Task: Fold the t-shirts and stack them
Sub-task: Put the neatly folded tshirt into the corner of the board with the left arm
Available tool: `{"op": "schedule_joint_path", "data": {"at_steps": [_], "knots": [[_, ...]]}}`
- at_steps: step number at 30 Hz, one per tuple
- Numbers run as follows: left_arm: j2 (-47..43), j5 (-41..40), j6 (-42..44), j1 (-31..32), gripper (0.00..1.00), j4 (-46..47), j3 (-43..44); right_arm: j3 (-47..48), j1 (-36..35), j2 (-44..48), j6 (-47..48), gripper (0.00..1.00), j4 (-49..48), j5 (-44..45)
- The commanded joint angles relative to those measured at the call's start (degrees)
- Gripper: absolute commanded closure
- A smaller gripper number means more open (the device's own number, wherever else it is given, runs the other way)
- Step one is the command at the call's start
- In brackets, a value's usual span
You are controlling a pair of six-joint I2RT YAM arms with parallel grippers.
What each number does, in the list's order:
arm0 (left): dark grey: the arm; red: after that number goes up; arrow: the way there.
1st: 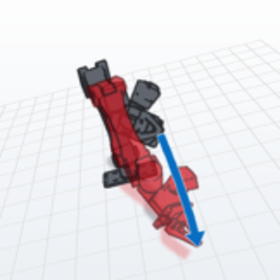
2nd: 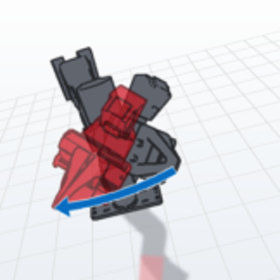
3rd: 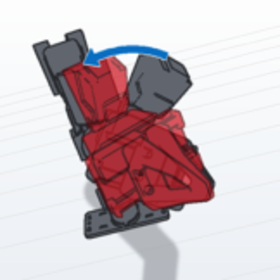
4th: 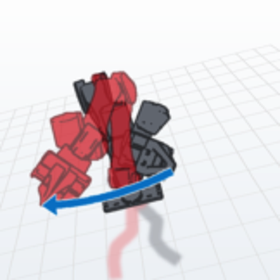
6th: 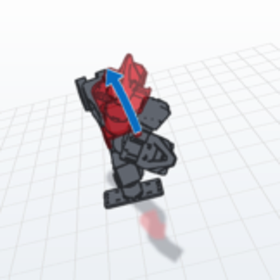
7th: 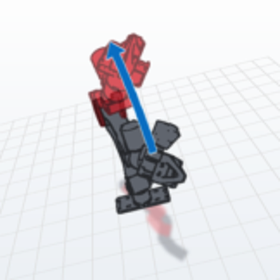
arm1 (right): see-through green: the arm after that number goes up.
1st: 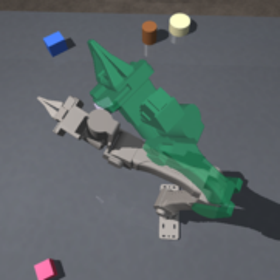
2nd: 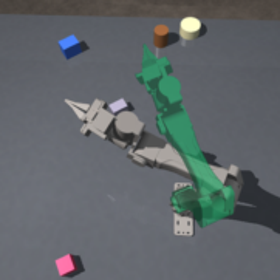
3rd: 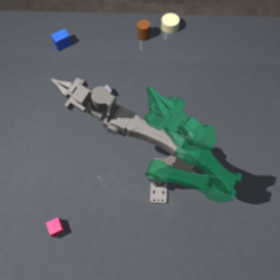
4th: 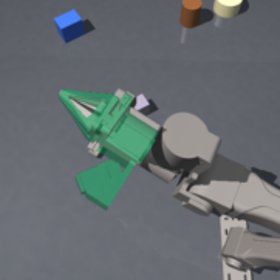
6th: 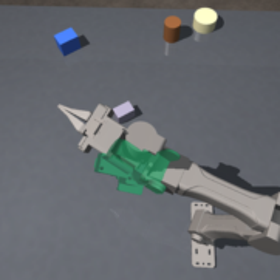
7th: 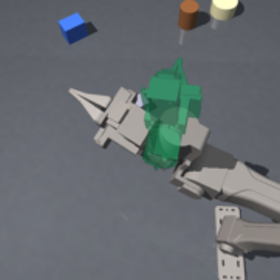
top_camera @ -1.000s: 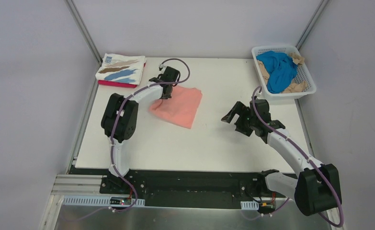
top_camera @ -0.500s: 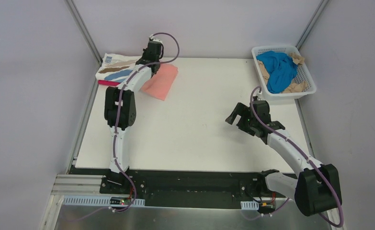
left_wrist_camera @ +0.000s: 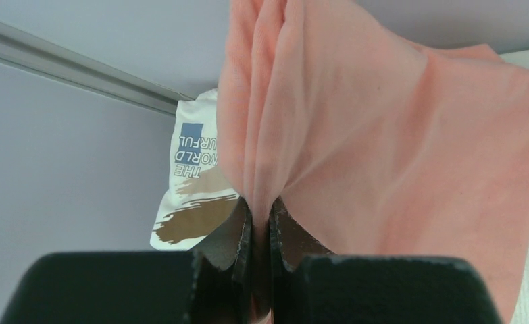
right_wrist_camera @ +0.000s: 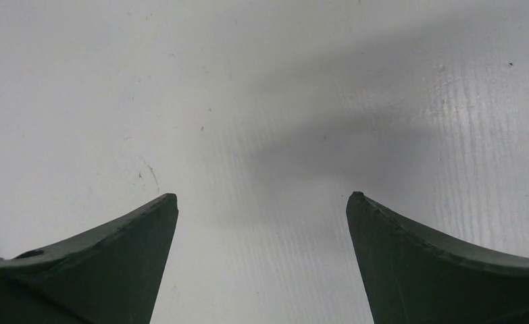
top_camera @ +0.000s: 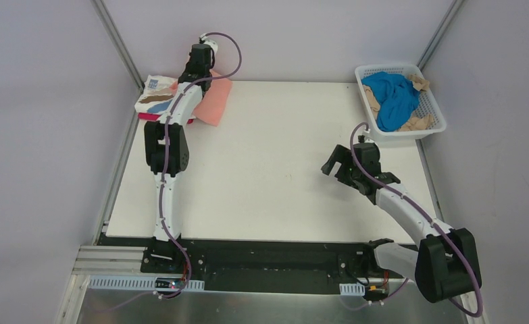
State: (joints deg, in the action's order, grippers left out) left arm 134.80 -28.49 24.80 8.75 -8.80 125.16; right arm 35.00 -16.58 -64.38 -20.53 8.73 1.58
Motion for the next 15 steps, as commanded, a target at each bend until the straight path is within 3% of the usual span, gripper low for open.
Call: {"op": "schedule_joint_path", "data": {"at_steps": [1, 15], "knots": [[-5.7, 1.3, 4.7, -0.2, 1.00, 2.5, 3.1, 0.3, 0.5, -1.4, 1.1, 0.00, -2.3, 1.5], [-13.4, 0.5, 4.9, -0.3, 1.00, 1.5, -0.3, 0.5, 0.5, -3.6, 0.6, 0.00, -2.8, 0.9]]}}
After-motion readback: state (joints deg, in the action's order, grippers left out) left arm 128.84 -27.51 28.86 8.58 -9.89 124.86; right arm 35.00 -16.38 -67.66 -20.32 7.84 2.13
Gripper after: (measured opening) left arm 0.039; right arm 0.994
